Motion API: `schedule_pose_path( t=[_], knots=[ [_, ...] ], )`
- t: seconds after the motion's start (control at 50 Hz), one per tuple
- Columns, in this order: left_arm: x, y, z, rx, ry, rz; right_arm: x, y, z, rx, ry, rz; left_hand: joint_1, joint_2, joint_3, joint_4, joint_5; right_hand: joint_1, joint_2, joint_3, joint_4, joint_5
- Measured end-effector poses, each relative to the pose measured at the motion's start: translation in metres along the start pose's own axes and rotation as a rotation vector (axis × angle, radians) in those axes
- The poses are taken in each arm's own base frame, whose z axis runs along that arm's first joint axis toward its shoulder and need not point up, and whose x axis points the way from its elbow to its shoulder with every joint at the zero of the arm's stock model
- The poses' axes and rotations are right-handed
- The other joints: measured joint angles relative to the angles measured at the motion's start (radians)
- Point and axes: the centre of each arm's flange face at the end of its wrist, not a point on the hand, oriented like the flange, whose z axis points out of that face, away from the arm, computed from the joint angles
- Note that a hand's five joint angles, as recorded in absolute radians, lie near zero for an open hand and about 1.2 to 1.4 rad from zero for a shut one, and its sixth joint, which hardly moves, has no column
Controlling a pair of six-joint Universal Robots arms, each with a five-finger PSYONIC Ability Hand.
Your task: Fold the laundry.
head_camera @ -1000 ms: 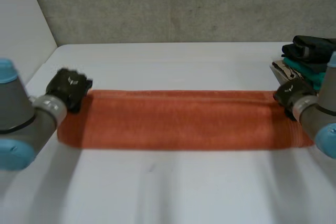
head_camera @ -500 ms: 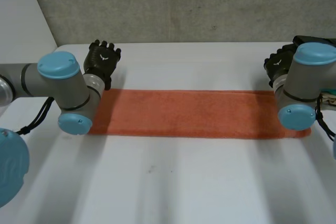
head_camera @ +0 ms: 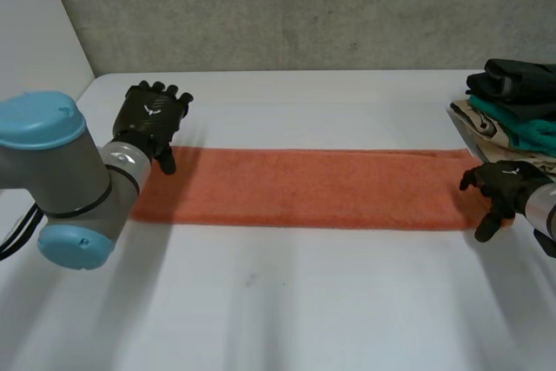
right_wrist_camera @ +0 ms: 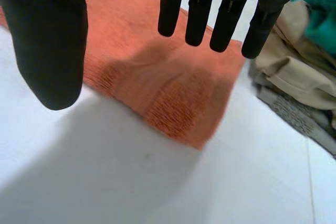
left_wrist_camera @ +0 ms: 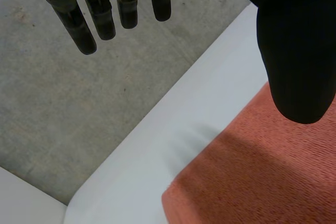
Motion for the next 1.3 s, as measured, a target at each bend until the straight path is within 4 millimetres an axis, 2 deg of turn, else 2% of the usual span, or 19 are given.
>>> schedule_pose_path(
  t=[0.06,0.14,0.18,0.3,0.5,0.56,0.62,0.74,0.8,0.84,0.86,0.88,0.92,0.98,1.06,1.1,1.2,1.26,1.3],
  knots=[
    [0.003,0.001,-0.001,0.002,0.005,-0.001,0.006,0.007,0.008,0.025,0.026,-0.006,0.0,0.0,0.0,0.0,0.0,0.086,0.092,0.087,0.08,0.077],
    [0.007,0.0,-0.001,0.015,0.008,0.0,0.01,0.015,0.024,0.053,0.06,-0.019,0.0,0.0,0.0,0.0,0.0,0.625,0.643,0.623,0.618,0.609],
    [0.008,-0.001,-0.001,0.021,0.008,0.0,0.013,0.018,0.029,0.059,0.076,-0.023,0.0,0.0,0.0,0.0,0.0,0.667,0.732,0.715,0.713,0.684],
    [0.008,-0.006,-0.003,0.037,0.004,0.0,0.035,0.023,0.034,0.048,0.173,-0.027,0.0,0.0,0.0,0.0,0.0,0.667,0.736,0.736,0.74,0.688],
    [-0.003,-0.02,-0.014,0.063,-0.019,-0.001,0.118,0.033,0.012,-0.059,0.411,-0.223,0.0,0.0,0.0,0.0,0.0,0.667,0.736,0.736,0.742,0.704],
    [-0.006,-0.022,-0.019,0.064,-0.023,-0.002,0.126,0.028,0.009,-0.074,0.442,-0.316,0.0,0.0,0.0,0.0,0.0,0.667,0.736,0.737,0.742,0.704],
    [-0.007,-0.023,-0.021,0.066,-0.025,-0.004,0.117,0.015,0.011,-0.042,0.437,-0.372,0.0,0.0,0.0,0.0,0.0,0.667,0.736,0.74,0.742,0.704],
    [-0.015,-0.027,-0.025,0.074,-0.044,-0.046,0.035,-0.05,0.015,0.252,0.309,-0.5,0.0,0.0,0.0,0.0,0.0,0.667,0.736,0.74,0.743,0.715],
    [-0.02,-0.028,-0.025,0.079,-0.056,-0.08,-0.028,-0.081,0.007,0.455,0.189,-0.566,0.0,0.0,0.0,0.0,0.0,0.667,0.736,0.74,0.743,0.715],
    [-0.024,-0.029,-0.025,0.084,-0.065,-0.116,-0.085,-0.1,-0.007,0.618,0.069,-0.617,0.0,0.0,0.0,0.0,0.0,0.667,0.736,0.74,0.743,0.72],
    [-0.025,-0.03,-0.025,0.085,-0.067,-0.124,-0.098,-0.102,-0.01,0.652,0.039,-0.628,0.0,0.0,0.0,0.0,0.0,0.667,0.736,0.74,0.743,0.722],
    [-0.026,-0.03,-0.025,0.085,-0.068,-0.137,-0.13,-0.105,-0.019,0.723,-0.039,-0.653,0.0,0.0,0.0,0.0,0.0,0.667,0.736,0.74,0.743,0.722],
    [-0.027,-0.029,-0.026,0.085,-0.069,-0.153,-0.174,-0.102,-0.03,0.8,-0.149,-0.685,0.0,0.0,0.0,0.0,0.0,0.667,0.736,0.74,0.743,0.723],
    [-0.025,-0.028,-0.027,0.08,-0.063,-0.166,-0.227,-0.088,-0.042,0.857,-0.289,-0.724,0.0,0.0,0.0,0.0,0.0,0.667,0.736,0.74,0.743,0.723],
    [-0.022,-0.026,-0.029,0.075,-0.053,-0.171,-0.28,-0.062,-0.05,0.865,-0.431,-0.765,0.0,0.0,0.0,0.0,0.0,0.667,0.736,0.74,0.744,0.725],
    [-0.02,-0.026,-0.029,0.075,-0.05,-0.17,-0.291,-0.055,-0.051,0.852,-0.462,-0.774,0.0,0.0,0.0,0.0,0.0,0.651,0.717,0.72,0.723,0.715],
    [-0.014,-0.032,-0.028,0.095,-0.034,-0.167,-0.299,-0.043,-0.047,0.743,-0.449,-0.746,0.0,0.0,0.0,0.0,0.0,-0.15,-0.135,-0.119,-0.118,-0.138],
    [-0.009,-0.036,-0.027,0.11,-0.023,-0.165,-0.291,-0.047,-0.047,0.698,-0.411,-0.698,0.0,0.0,0.0,0.0,0.0,-0.225,-0.225,-0.226,-0.224,-0.235],
    [-0.002,-0.042,-0.026,0.129,-0.007,-0.164,-0.274,-0.056,-0.048,0.655,-0.361,-0.612,0.0,0.0,0.0,0.0,0.0,-0.225,-0.23,-0.24,-0.239,-0.239]
  ],
)
